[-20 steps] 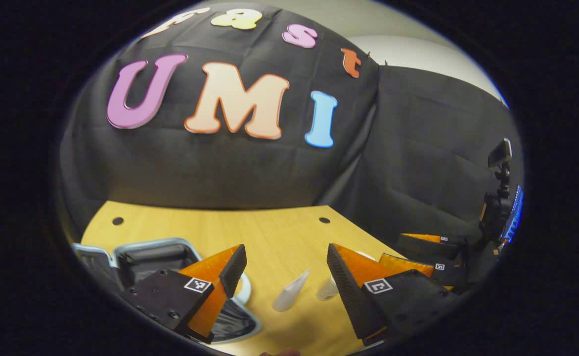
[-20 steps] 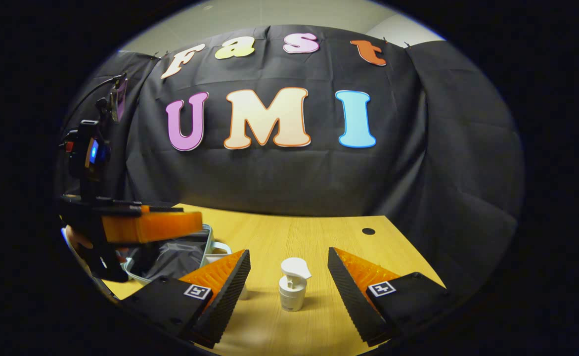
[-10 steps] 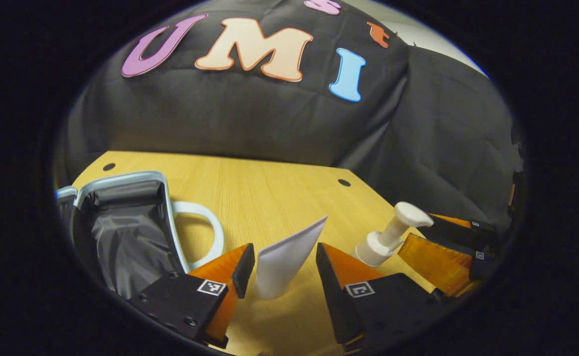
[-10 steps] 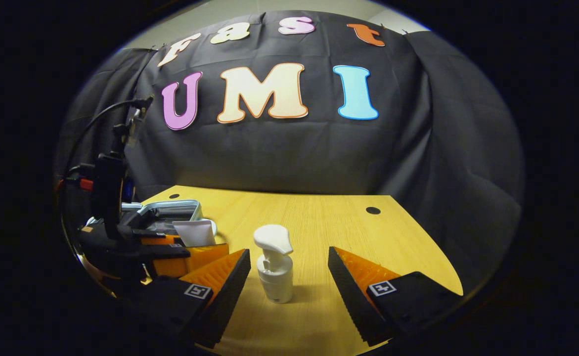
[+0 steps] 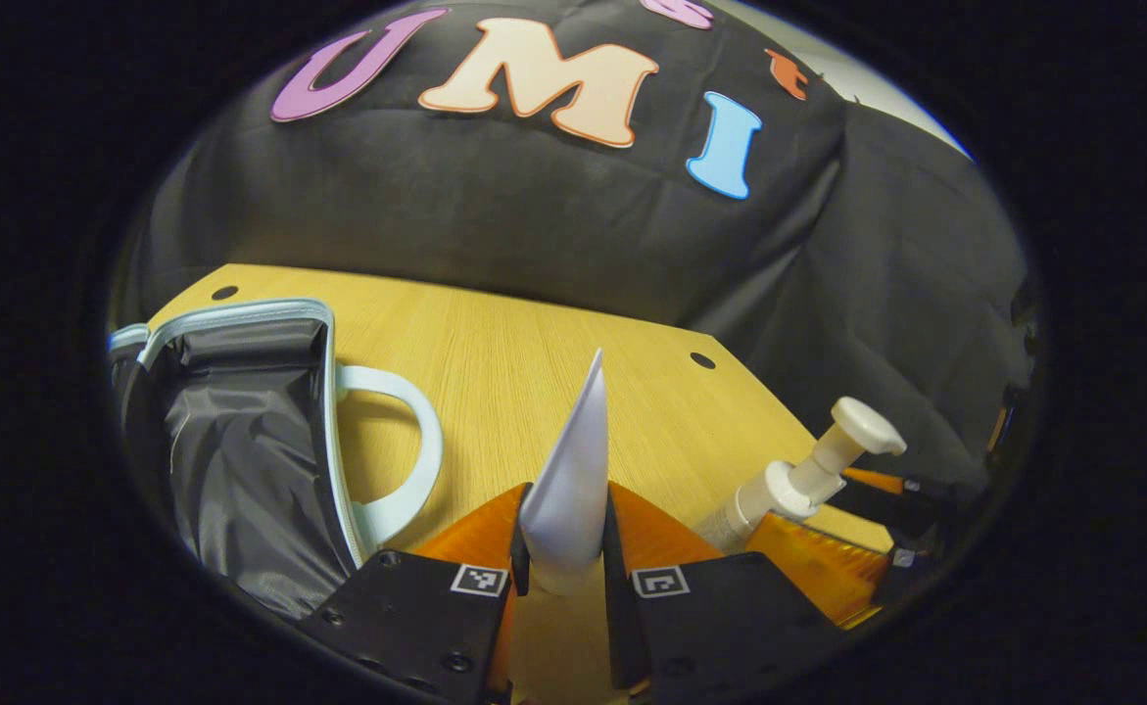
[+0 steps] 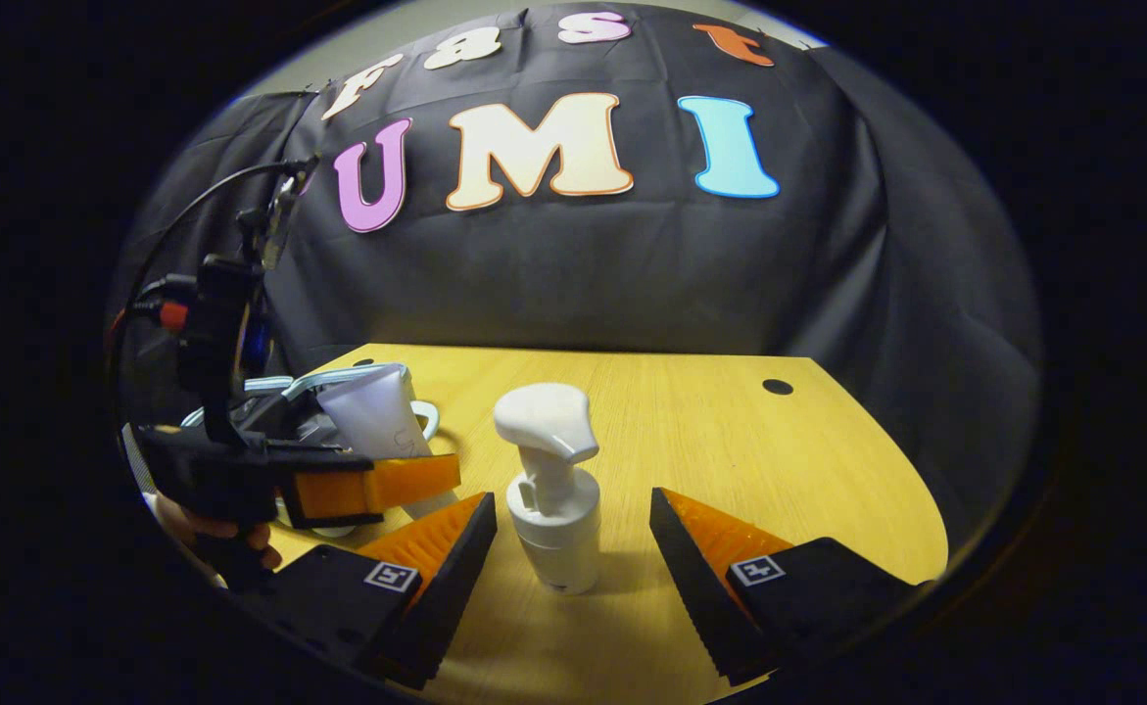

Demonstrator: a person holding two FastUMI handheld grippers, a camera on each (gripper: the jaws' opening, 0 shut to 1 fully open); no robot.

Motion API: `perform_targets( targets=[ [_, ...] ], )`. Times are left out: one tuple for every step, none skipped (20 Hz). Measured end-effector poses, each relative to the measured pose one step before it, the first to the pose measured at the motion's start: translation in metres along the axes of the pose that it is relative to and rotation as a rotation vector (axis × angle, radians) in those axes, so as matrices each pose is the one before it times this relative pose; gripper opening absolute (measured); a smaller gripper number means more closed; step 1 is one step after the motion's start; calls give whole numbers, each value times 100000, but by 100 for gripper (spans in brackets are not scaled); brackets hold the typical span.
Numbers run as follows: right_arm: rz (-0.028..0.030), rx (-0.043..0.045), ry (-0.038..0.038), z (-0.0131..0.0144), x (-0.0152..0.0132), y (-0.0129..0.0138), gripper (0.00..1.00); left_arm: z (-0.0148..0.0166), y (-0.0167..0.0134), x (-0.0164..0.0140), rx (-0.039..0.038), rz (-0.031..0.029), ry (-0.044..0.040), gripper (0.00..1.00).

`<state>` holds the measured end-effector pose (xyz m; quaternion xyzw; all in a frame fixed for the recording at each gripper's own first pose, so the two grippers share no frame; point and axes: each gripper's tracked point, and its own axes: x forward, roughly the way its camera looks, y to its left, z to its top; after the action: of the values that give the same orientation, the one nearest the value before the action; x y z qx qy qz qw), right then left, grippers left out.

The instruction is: First open the suitcase, pack the skin care products into it, and then close the suitcase.

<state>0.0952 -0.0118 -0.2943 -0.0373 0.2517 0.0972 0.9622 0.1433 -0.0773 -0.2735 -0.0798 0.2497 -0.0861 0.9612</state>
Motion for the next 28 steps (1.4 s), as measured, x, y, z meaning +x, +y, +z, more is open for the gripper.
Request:
perform_targets(
  targets=[
    [466,-177,403,-228,459,98,98,640,222,-618,419,767,-515,31],
    [300,22,245,-427,457,2,98,704,-110,-742,361,-508,-786,31],
    [489,78,-237,-130,461,143,98,1043,74,-768,-229,-64,-1539,31],
    [374,-21,-100,-203,462,134,99,683,63,-869,-271,-497,-289,32],
    [589,-326,-1,-213,446,153,99,650,377,-964,-209,425,127,32],
    [314,-637,595,-388,253,72,99,665,622,-995,140,958,436,31],
    [27,-696,1211,-491,337,53,98,611,886,-1059,342,1344,523,31],
    [-81,-197,1564,-509,363,-76,92,362,1024,-944,-152,1740,797,29],
    [262,1275,1889,-237,104,80,77,391,984,-941,670,699,731,31],
    [-356,2094,281,-61,-44,73,71,455,1297,-836,736,2111,358,31],
    [241,2409,879,137,15,206,65,456,1552,-768,1053,2130,847,31],
    [-272,2533,946,163,-261,251,62,261,1641,-637,732,2400,806,31],
    [190,1570,252,654,-429,542,62,217,1590,-448,191,1727,1317,31],
    [609,451,-484,885,-588,897,60,-286,1475,-228,-1082,1598,3077,31],
    [1185,-1052,-725,1213,-589,1096,60,-722,1562,-153,-1222,1296,4476,31],
    [1375,-1905,-642,1251,-410,1302,61,-1122,1399,98,-1476,668,5592,34],
    [1708,-1314,-390,1238,-414,1448,60,-1160,1314,243,-1783,282,6086,34],
    [2277,-365,-386,1104,-369,1695,61,-1086,1243,355,-1981,236,5464,31],
    [1878,-31,-413,1109,-140,1700,61,-656,973,514,-1280,-258,4374,29],
    [1405,-168,16,708,56,1540,61,-426,733,430,-1159,182,3368,32],
    [997,-349,534,605,205,1536,61,-447,695,557,-582,-257,2938,32],
    [984,-123,1247,141,188,1432,61,-608,687,396,-1115,-119,3359,32],
    [1334,-116,890,301,302,1377,61,-437,492,445,-1492,-1006,2773,29],
    [1561,-146,513,219,260,1350,60,-344,205,544,-1615,-2064,2209,29],
    [1504,-304,966,-5,464,1195,61,-245,196,328,-2058,-1822,1910,34],
    [1546,-475,1703,-165,428,1104,60,52,90,260,-1879,-2243,481,33],
    [1113,-720,1741,-240,605,924,61,187,483,56,-1195,562,891,35],
    [974,-773,2121,-441,521,766,62,44,756,239,-663,908,43,43]
  ],
)
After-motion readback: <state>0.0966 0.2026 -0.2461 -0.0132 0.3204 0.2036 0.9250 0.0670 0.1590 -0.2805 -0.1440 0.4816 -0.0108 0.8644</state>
